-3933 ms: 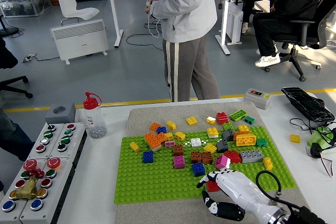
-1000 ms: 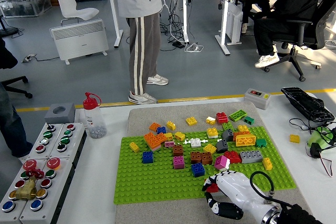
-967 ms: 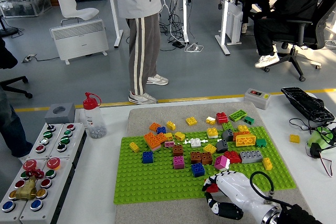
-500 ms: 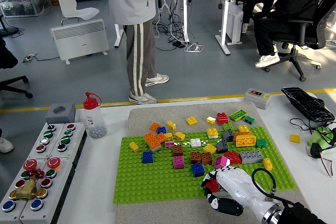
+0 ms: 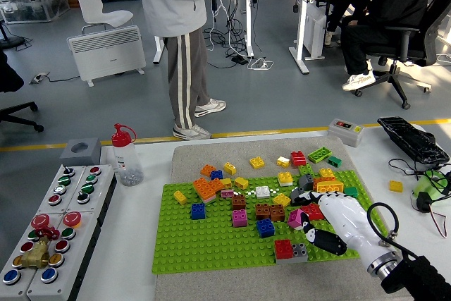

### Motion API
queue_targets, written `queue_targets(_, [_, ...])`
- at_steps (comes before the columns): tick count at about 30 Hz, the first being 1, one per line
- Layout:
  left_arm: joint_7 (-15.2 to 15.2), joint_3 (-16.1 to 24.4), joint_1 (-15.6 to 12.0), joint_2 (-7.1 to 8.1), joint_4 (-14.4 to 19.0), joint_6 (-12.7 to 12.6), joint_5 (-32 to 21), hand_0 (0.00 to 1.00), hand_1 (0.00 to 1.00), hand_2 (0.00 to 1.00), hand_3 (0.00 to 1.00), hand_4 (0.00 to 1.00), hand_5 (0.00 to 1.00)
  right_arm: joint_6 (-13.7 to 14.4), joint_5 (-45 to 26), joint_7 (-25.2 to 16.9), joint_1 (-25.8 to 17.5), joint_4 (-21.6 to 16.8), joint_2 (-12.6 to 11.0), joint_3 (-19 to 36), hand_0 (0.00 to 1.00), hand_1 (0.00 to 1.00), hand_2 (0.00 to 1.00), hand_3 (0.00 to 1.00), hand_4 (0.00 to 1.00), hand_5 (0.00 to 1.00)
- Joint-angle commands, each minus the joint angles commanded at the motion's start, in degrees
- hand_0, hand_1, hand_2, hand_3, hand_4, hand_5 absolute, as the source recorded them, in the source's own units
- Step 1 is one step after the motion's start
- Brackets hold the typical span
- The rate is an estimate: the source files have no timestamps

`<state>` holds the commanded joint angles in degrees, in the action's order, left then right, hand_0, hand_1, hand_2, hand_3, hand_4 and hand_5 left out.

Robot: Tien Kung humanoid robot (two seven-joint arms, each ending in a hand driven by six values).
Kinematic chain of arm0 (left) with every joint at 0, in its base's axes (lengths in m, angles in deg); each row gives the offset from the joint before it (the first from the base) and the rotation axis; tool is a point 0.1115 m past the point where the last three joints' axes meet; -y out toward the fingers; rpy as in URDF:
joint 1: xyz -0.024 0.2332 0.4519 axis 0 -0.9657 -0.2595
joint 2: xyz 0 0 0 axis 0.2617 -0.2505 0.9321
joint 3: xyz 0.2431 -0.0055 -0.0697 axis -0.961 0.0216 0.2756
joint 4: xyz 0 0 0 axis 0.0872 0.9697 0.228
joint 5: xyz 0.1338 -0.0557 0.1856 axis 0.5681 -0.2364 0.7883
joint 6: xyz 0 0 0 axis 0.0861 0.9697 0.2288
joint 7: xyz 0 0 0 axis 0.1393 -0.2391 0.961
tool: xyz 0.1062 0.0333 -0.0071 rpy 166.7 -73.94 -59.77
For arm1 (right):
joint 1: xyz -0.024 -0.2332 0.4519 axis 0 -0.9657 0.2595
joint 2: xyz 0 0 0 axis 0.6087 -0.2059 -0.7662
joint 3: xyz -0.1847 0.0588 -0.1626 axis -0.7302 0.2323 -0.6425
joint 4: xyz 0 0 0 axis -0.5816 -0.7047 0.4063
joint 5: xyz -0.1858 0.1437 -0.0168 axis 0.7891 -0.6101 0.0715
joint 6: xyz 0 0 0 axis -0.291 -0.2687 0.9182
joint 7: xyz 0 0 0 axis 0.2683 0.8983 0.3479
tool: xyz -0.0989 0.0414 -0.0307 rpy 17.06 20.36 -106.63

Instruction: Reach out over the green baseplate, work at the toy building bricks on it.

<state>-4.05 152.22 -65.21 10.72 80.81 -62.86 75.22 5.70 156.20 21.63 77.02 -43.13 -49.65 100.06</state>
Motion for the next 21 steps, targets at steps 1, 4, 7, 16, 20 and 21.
queue_targets(1, [-0.01,-0.01,0.0,0.0,0.0,0.0,-0.02,0.675,0.687,0.661,0.605,0.35,0.998,-0.24,0.26,0.5,-0.02,0.76,0.04,0.43,0.783,0.748,0.76,0.784,0.488,0.171])
queue_targets(4, [-0.01,-0.06,0.0,-0.02,0.0,0.01,-0.1,0.675,0.687,0.661,0.605,0.35,0.998,-1.61,1.12,2.02,-0.16,3.51,0.07,2.03,0.783,0.748,0.76,0.784,0.488,0.171])
queue_targets(7, [-0.01,-0.06,-0.01,-0.03,0.0,0.03,-0.12,0.675,0.687,0.661,0.605,0.349,0.998,-3.12,1.77,3.16,-0.38,5.35,0.04,3.24,0.806,0.767,0.803,0.824,0.536,0.142])
queue_targets(16, [-0.13,-0.42,0.03,-0.13,0.0,0.16,-0.49,0.675,0.687,0.661,0.605,0.349,0.998,-6.38,2.94,4.63,-1.39,7.44,0.02,5.34,0.817,0.784,0.824,0.849,0.555,0.132])
queue_targets(20, [-0.18,-0.43,0.06,-0.18,0.0,0.18,-0.5,0.675,0.688,0.661,0.604,0.348,0.998,-6.86,3.18,4.74,-1.45,8.05,0.03,5.55,0.82,0.787,0.829,0.847,0.574,0.13])
queue_targets(21, [-0.19,-0.43,0.06,-0.19,0.0,0.18,-0.51,0.675,0.688,0.661,0.604,0.348,0.998,-6.92,3.21,4.72,-1.45,8.23,0.03,5.56,0.82,0.787,0.829,0.847,0.574,0.13])
